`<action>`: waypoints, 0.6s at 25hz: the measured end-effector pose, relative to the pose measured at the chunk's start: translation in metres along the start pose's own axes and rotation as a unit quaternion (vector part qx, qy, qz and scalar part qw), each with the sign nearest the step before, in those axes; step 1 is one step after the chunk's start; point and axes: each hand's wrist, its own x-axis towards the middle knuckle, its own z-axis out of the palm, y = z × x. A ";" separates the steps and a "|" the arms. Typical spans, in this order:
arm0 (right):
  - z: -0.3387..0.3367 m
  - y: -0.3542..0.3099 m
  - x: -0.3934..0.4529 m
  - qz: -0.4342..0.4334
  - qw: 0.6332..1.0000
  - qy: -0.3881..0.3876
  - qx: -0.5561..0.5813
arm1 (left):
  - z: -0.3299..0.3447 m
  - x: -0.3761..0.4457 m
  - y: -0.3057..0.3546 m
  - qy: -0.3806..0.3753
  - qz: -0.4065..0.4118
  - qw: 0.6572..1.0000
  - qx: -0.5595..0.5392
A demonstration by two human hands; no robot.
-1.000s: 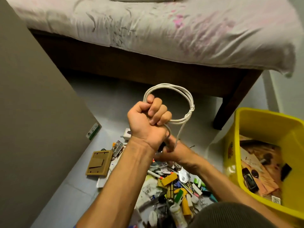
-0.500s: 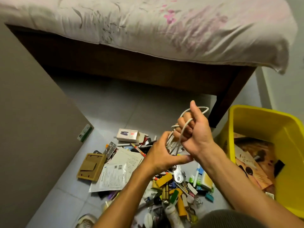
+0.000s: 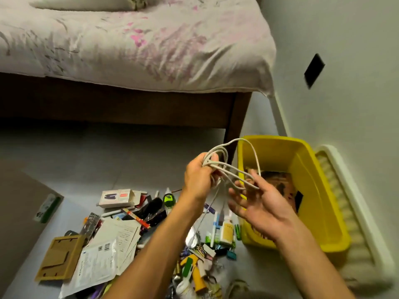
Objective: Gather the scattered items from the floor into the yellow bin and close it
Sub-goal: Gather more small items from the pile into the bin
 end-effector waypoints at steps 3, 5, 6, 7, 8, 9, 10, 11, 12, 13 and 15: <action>-0.018 -0.059 -0.017 -0.200 0.978 -0.052 0.018 | 0.082 0.013 0.024 -0.168 0.053 0.972 -0.153; -0.028 -0.094 -0.014 -0.297 0.953 -0.058 -0.015 | 0.126 0.029 0.035 -0.236 0.032 0.931 -0.277; -0.039 -0.103 -0.005 -0.315 0.949 -0.026 -0.020 | 0.142 0.038 0.030 -0.234 -0.004 0.926 -0.296; -0.055 -0.106 0.008 -0.302 0.952 0.032 -0.027 | 0.157 0.048 0.017 -0.216 -0.056 0.935 -0.275; -0.075 -0.103 0.023 -0.258 0.959 0.107 -0.052 | 0.162 0.056 -0.003 -0.186 -0.113 0.958 -0.188; -0.096 -0.095 0.036 -0.196 0.956 0.193 -0.103 | 0.160 0.061 -0.027 -0.171 -0.157 0.972 -0.035; -0.123 -0.083 0.048 -0.120 0.938 0.274 -0.177 | 0.152 0.062 -0.053 -0.190 -0.175 0.954 0.155; -0.149 -0.069 0.058 -0.049 0.905 0.333 -0.259 | 0.143 0.061 -0.077 -0.216 -0.166 0.909 0.315; -0.171 -0.054 0.062 0.001 0.863 0.378 -0.335 | 0.132 0.057 -0.095 -0.214 -0.139 0.878 0.404; -0.188 -0.042 0.064 0.012 0.826 0.407 -0.389 | 0.124 0.055 -0.104 -0.184 -0.095 0.881 0.425; -0.198 -0.026 0.066 -0.039 0.781 0.413 -0.467 | 0.112 0.052 -0.113 -0.139 0.002 0.907 0.398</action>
